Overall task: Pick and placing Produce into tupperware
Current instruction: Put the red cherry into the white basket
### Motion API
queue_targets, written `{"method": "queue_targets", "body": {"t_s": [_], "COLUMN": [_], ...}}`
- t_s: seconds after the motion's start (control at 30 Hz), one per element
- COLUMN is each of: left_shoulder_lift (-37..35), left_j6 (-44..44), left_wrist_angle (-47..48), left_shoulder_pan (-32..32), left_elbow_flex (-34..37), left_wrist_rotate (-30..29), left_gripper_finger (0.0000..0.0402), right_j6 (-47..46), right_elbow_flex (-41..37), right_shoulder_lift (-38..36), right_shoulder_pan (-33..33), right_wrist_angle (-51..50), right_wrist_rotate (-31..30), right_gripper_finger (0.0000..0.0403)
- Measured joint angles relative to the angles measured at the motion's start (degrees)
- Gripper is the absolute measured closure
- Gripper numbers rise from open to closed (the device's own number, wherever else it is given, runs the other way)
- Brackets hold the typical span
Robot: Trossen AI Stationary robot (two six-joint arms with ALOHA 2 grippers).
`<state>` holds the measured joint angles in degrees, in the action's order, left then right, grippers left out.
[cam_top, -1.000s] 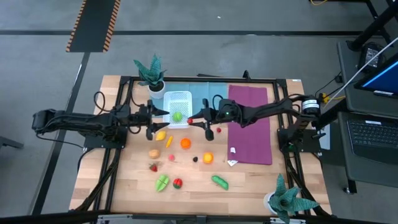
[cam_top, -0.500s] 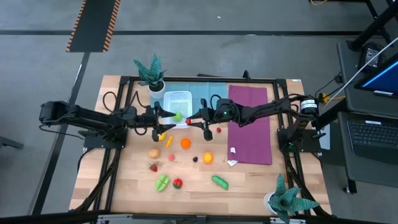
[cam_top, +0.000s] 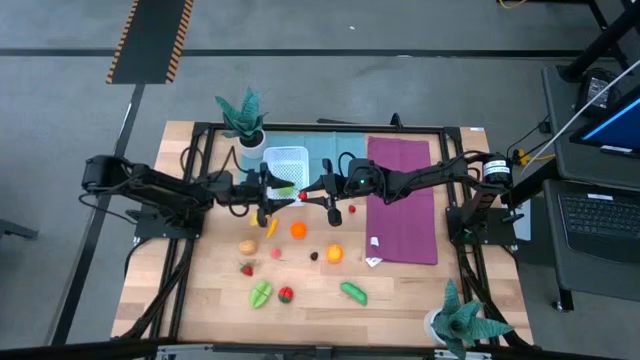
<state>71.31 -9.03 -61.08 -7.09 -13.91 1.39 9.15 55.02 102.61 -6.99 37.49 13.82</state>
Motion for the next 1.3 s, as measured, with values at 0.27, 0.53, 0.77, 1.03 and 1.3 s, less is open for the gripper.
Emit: {"method": "queue_targets", "body": {"t_s": [0.27,0.53,0.77,1.03,1.3], "left_shoulder_lift": [3.0,3.0,3.0,3.0,3.0], "left_j6": [0.5,0.6,0.6,0.7,2.0], "left_wrist_angle": [0.1,0.0,0.0,0.0,0.6], "left_shoulder_pan": [0.0,0.0,0.0,0.0,0.0], "left_elbow_flex": [-2.1,-2.1,-2.1,-2.1,-2.1], "left_wrist_rotate": [0.0,0.0,0.0,0.0,0.0], "left_gripper_finger": [0.0185,0.022,0.0278,0.0371,0.0398], "right_j6": [0.1,0.2,0.2,0.2,0.2], "right_elbow_flex": [0.0,0.0,0.0,0.0,-0.1], "right_shoulder_lift": [0.0,0.0,0.0,0.0,0.0], "right_shoulder_pan": [0.2,0.2,0.2,0.2,0.2], "right_wrist_angle": [-0.2,-0.3,-0.3,-0.3,-0.3], "right_wrist_rotate": [0.8,1.0,1.0,1.0,1.0], "right_gripper_finger": [0.0296,0.0296,0.0295,0.0295,0.0295]}}
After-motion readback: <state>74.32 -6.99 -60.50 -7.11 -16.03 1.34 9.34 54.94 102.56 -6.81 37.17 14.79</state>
